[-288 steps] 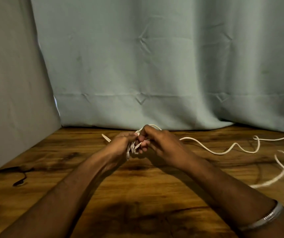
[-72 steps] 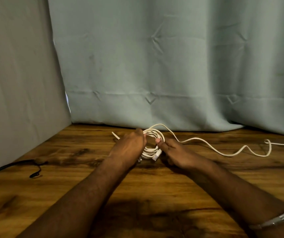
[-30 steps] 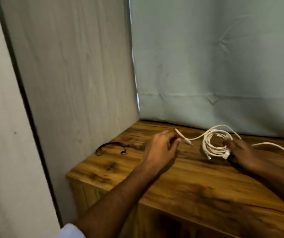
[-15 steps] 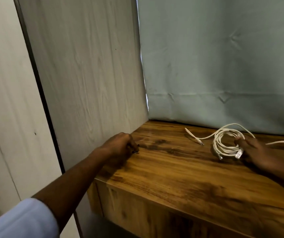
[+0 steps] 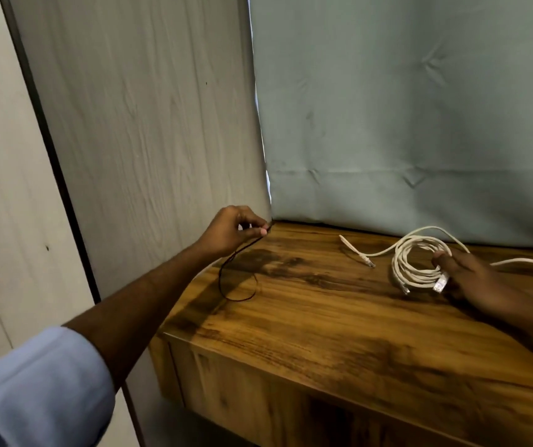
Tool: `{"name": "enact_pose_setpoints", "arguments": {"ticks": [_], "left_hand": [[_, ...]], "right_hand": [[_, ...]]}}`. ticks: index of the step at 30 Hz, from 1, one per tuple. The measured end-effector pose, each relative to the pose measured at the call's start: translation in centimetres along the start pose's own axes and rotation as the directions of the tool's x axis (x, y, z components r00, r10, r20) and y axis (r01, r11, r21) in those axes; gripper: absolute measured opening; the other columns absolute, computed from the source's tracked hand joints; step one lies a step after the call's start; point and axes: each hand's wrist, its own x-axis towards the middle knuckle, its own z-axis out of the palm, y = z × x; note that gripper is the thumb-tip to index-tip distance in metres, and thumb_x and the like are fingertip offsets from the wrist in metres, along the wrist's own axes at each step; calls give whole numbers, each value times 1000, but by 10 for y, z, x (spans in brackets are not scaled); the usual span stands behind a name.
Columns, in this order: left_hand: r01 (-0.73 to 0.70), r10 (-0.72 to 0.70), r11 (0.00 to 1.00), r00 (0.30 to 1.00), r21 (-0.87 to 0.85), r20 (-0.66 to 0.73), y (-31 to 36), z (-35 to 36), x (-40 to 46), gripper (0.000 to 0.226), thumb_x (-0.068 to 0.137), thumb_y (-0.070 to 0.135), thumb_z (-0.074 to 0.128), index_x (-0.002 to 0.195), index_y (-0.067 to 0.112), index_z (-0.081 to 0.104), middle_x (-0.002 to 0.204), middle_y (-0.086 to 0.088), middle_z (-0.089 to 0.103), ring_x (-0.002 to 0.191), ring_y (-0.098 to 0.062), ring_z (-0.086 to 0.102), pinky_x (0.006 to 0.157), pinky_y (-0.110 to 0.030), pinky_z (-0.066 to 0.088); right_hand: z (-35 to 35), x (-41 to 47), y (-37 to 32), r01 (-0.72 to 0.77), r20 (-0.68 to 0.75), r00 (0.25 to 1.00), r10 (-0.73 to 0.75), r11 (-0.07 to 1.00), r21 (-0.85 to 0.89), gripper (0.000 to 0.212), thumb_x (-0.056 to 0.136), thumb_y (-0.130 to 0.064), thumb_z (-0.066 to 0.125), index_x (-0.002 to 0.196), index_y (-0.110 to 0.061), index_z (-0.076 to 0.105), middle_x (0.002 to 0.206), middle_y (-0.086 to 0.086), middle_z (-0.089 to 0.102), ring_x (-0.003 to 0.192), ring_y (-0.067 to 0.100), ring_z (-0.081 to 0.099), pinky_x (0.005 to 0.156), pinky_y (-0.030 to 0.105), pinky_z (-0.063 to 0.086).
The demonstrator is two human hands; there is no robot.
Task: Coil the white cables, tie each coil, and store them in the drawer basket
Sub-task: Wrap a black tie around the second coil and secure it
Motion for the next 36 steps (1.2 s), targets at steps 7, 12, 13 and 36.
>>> {"name": "enact_pose_setpoints", "arguments": {"ticks": [7,12,13,36], "left_hand": [[291,-386,841,914,-457,-129,0,9,-4,23,90,6,71,113,4,72,89,3,70,62,7,63,56,-8,45],[223,-351,824,922,-521,-161,22,13,0,22,91,8,70,112,4,73,89,7,70,62,13,61,59,-6,44],[212,-339,815,929,-539,-147,32,15,2,22,91,10,71,112,5,73,89,6,70,62,12,61,57,-6,44],[-35,148,921,953,-388,266,84,90,-17,30,96,1,60,120,17,71,109,6,74,97,-4,70,86,-18,54]], "right_hand": [[0,1,3,14,5,1000,-14,999,-29,38,109,-37,42,91,-12,64,44,-2,56,51,23,50,60,33,35],[1,5,7,22,11,1000,-22,1000,-21,37,109,-37,42,91,-13,64,48,1,58,49,19,52,62,35,38],[1,6,8,23,12,1000,-23,1000,-12,37,109,-37,42,90,-13,64,48,0,59,45,15,51,61,35,37],[-4,2,2,-31,59,998,32,999,-5,44,110,-43,40,93,-7,61,60,6,56,47,17,46,51,28,34]]}}
